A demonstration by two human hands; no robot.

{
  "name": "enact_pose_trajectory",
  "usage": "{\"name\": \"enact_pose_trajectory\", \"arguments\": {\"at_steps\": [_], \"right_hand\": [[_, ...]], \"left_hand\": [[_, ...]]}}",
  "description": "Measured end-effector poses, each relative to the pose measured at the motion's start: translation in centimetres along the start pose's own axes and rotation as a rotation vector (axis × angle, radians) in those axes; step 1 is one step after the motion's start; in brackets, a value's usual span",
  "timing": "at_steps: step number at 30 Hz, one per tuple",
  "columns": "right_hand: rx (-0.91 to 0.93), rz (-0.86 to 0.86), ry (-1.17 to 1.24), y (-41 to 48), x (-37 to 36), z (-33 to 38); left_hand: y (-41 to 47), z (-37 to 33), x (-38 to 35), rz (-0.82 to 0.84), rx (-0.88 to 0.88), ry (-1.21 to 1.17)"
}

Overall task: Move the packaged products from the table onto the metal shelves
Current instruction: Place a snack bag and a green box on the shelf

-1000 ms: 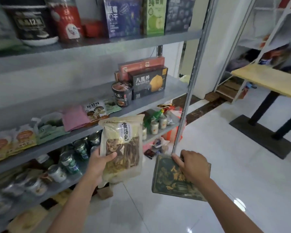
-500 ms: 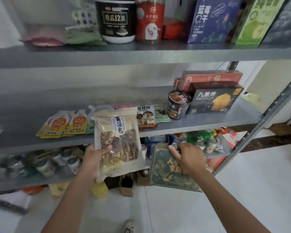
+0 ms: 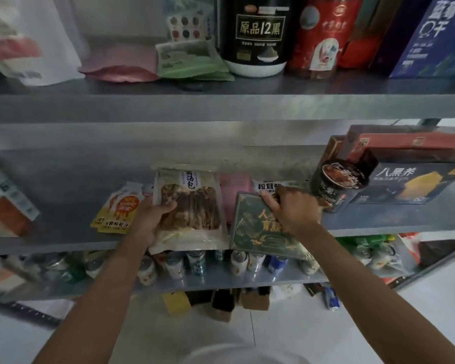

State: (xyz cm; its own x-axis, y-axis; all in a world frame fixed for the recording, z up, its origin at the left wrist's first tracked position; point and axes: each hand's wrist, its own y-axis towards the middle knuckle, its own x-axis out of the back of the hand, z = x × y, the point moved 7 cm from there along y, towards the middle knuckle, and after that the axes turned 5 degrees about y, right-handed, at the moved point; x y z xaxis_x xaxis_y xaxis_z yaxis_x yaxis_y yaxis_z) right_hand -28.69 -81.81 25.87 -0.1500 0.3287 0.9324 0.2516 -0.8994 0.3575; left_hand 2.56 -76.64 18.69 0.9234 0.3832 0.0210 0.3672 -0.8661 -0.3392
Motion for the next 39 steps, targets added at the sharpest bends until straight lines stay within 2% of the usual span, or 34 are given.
{"name": "enact_pose_trajectory", "arguments": {"at_steps": [7,13,17,23,26,29,35,39], "right_hand": [[0.145,0.011,-0.035,5.8,-1.0,1.5],[0.303,0.073,-0.131,10.5,-1.1,3.1],[0.330,0.086,-0.150,12.6,-1.0,2.8],[0.284,0.121,-0.036,15.0,-3.0,0.6],[0.296,0.134,-0.012,15.7,-3.9,-0.2],[0.318,0.143,-0.010,16.2,-4.9,-0.9],[0.308,0.158,0.014,17.1,-6.2,-2.3],[0.328,0.150,-0.008,17.7,-6.4,-2.5]], "left_hand": [[3.4,-1.0,-1.2,-0.009,-0.009,0.097],[5.6,-1.8,-0.7,-0.127,-0.026,0.258],[7.0,-2.6,-1.4,-0.181,-0.090,0.530],[7.1,-2.1,-3.7,-0.300,-0.148,1.020],[7.0,-1.6,-4.7,-0.324,-0.185,1.127],[6.6,-1.9,-5.6,-0.377,-0.335,1.218],[7.2,-1.0,-8.8,-0.223,-0.577,1.417],[7.6,-0.3,-9.3,-0.211,-0.524,1.467]]}}
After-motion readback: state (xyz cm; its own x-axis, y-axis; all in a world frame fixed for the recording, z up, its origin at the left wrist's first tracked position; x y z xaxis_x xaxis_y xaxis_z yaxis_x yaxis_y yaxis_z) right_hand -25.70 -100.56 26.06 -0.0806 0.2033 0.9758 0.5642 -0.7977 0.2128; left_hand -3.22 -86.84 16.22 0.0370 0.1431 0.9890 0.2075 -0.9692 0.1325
